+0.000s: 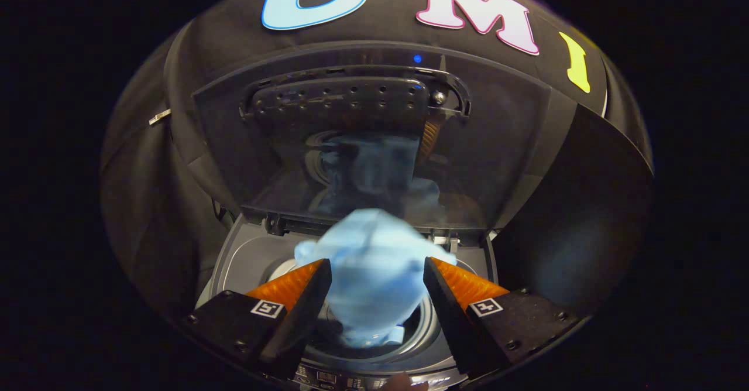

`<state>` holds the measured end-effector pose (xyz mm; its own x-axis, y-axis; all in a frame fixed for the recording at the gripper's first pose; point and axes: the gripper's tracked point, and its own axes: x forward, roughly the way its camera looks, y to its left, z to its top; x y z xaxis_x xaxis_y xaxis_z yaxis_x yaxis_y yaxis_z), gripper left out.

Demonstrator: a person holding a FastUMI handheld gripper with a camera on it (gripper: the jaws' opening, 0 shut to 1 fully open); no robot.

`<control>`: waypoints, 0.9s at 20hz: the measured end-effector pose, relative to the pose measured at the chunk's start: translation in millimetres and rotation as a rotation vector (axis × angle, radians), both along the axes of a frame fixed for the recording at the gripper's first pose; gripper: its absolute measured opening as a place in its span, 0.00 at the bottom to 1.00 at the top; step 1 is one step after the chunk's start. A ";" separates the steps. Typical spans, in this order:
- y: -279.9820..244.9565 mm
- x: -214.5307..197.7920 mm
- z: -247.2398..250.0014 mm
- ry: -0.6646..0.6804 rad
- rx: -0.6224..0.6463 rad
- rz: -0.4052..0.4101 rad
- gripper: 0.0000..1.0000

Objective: Put the clothes into the washing machine and then close the washing machine lid.

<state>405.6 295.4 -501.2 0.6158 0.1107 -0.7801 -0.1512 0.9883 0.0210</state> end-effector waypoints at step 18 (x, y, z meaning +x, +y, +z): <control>10.7 2.4 204.4 -0.308 0.147 0.043 1.00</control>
<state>407.9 306.1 -296.7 0.8120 0.2393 -0.5324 -0.2142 0.9706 0.1096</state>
